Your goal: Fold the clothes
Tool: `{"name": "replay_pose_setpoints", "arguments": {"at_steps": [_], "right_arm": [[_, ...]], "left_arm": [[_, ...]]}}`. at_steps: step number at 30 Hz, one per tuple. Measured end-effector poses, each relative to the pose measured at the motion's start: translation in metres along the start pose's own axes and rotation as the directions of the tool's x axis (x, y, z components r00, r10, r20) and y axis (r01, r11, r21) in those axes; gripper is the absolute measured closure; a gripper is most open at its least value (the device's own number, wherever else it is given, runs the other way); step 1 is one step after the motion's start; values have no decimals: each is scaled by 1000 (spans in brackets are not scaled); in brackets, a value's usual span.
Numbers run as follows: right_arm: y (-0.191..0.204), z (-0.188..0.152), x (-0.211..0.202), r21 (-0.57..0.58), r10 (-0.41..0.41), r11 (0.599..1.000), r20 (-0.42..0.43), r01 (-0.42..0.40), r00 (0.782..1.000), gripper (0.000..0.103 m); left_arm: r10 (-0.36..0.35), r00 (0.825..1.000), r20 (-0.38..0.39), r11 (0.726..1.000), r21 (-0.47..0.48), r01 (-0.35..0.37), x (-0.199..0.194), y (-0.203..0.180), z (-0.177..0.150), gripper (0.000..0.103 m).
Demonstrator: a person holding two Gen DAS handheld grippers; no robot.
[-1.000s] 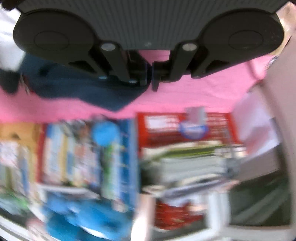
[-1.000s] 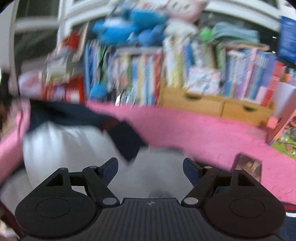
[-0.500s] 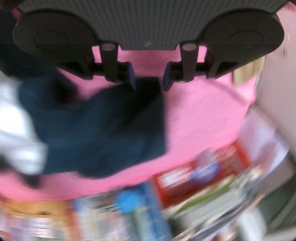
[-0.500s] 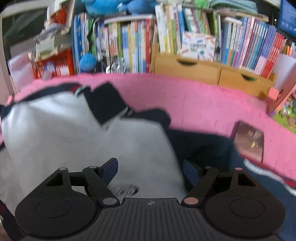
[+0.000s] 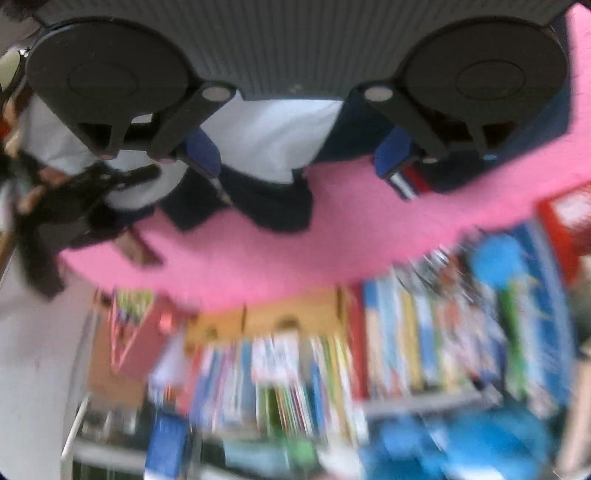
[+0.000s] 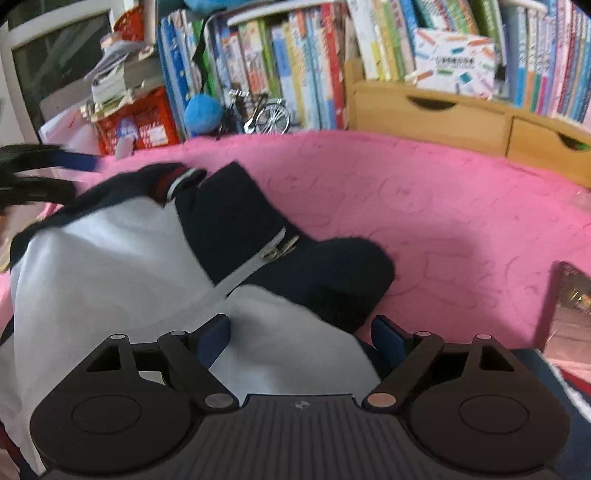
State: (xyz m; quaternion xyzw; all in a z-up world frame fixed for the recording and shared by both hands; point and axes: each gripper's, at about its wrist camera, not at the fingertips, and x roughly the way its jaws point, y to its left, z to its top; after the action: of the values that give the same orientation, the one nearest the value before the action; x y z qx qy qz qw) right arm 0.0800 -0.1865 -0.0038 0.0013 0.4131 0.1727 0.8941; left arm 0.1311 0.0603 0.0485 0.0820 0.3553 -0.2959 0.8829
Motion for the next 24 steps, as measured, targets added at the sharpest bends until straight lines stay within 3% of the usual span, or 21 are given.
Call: {"name": "replay_pose_setpoints", "arguments": {"at_steps": [3,4,5,6,8,11,14,16,17,18,21,22,24], "right_arm": [[4,-7,6,-23,-1,1000,-33,0,999,18],[8,-9,7,-47,-11,999,-34,9,999,18],[12,-11,6,-78,-26,997,-32,23,999,24],[15,-12,4,-94,-33,995,-26,31,999,31],[21,-12,1,-107,-51,993,-15,49,999,56],[27,-5,-4,-146,-69,987,14,71,997,80],[35,16,-4,-269,-144,949,96,165,985,84],[40,38,0,-359,-209,897,174,259,962,85],[43,54,4,-400,-251,854,240,331,938,85],[45,70,8,-435,-289,805,309,405,906,85],[42,114,33,-438,-372,671,500,599,782,84],[39,125,46,-429,-384,653,523,624,761,83],[27,144,80,-403,-423,665,490,628,762,79]], "left_arm": [[-11,996,-89,1000,-17,9,50,3,0,28],[-3,992,-124,1000,-10,2,62,2,-3,38],[16,986,-163,1000,4,-15,72,-1,-10,54],[32,986,-161,999,36,-27,74,-7,-16,56],[62,989,-136,993,105,-47,74,-19,-27,74],[79,991,-109,989,135,-64,66,-24,-34,89],[71,996,-55,983,171,-61,67,-19,-22,96],[95,995,9,975,203,-95,69,-12,-3,96],[125,990,61,969,209,-135,68,-7,12,96],[156,981,115,961,210,-178,69,-1,27,96],[245,940,239,949,141,-283,77,21,72,96],[276,928,250,943,118,-312,85,27,82,96],[322,919,225,933,90,-349,111,38,91,95]]}}
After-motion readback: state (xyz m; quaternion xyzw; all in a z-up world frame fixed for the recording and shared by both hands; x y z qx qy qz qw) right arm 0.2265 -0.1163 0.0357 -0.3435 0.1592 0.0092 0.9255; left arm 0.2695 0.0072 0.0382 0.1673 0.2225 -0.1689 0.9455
